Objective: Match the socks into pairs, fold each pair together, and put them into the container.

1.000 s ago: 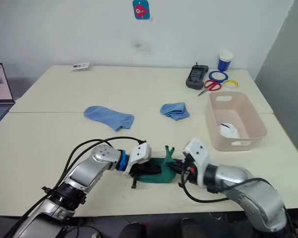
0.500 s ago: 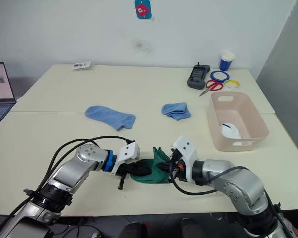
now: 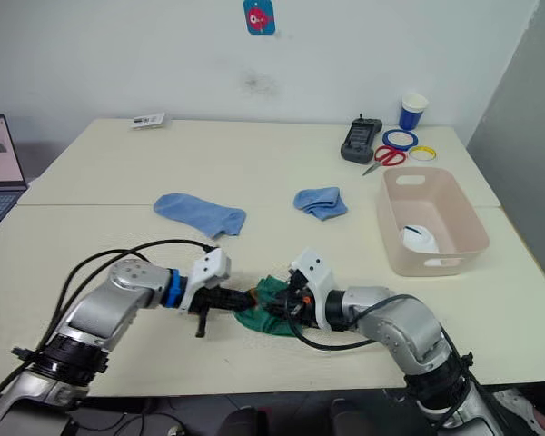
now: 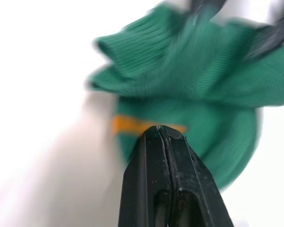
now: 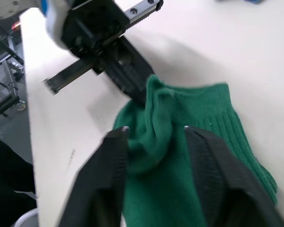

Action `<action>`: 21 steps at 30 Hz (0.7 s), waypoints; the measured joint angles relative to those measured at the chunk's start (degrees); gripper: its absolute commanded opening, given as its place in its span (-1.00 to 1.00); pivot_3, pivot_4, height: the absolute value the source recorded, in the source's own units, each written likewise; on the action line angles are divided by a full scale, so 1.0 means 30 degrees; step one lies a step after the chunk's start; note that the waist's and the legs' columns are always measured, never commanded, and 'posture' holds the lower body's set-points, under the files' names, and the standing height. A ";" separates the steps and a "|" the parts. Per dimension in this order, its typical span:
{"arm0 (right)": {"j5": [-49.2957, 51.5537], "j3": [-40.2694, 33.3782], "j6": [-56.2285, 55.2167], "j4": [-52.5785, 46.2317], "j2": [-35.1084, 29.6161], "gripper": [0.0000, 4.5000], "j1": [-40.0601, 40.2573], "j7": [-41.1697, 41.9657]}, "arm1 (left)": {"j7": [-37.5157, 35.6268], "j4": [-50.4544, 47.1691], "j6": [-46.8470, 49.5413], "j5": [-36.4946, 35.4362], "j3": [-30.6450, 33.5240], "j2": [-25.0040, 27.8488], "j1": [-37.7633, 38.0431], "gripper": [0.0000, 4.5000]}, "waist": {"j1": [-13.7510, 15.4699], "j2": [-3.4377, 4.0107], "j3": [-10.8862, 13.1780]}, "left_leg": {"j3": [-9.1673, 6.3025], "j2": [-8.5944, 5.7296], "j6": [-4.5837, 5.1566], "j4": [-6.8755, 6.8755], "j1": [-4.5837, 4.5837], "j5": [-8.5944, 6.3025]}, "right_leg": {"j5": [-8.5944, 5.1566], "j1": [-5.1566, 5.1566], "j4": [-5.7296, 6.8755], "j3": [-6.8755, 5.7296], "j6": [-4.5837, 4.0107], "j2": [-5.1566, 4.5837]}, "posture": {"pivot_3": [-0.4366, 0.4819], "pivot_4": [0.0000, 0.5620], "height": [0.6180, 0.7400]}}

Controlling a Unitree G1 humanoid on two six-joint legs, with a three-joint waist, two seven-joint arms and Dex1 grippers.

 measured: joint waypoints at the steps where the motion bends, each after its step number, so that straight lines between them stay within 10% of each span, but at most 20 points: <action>1: 0.0356 -0.0270 0.0022 -0.0570 -0.0418 0.27 -0.0003 0.0403 | -0.0017 0.0107 0.0192 -0.0146 0.0246 0.0001 -0.0111 -1.00 | 0.0027 0.0000 0.0004 | 0.0001 -0.0002 0.0000 0.0001 -0.0016 0.0000 | 0.0000 -0.0006 -0.0009 -0.0003 0.0001 -0.0007 | -0.05 -0.47 0.87; 6: -0.0005 -0.0531 -0.1126 -0.2317 -0.3138 0.27 -0.0143 0.1672 | -0.0572 0.0246 0.1918 -0.1570 0.1005 -0.0013 -0.2122 -1.00 | 0.0146 -0.0006 0.0008 | -0.0017 -0.0027 0.0000 0.0071 -0.0146 0.0000 | 0.0013 -0.0015 -0.0089 -0.0068 0.0023 -0.0017 | -0.05 -0.47 0.87; 14: -0.3055 0.1705 -0.3503 -0.0661 -0.3304 -0.94 0.0788 0.1538 | -0.1280 -0.2009 0.2802 -0.2777 0.0421 -0.1223 -0.4580 -1.00 | -0.0037 -0.0005 0.0008 | -0.0020 -0.0040 0.0000 0.0063 -0.0146 0.0000 | 0.0020 -0.0018 -0.0121 0.0017 0.0035 0.0021 | -0.05 -0.47 0.87; 21: -0.5005 0.2895 -0.4506 0.1264 -0.2975 -0.97 0.0771 0.1404 | -0.2620 -0.1917 -0.0015 -0.1000 -0.2037 -0.0738 -0.2727 -1.00 | -0.0007 0.0003 0.0013 | -0.0017 -0.0029 0.0000 0.0062 -0.0135 0.0000 | 0.0019 -0.0024 -0.0106 -0.0013 0.0027 0.0052 | -0.05 -0.47 0.87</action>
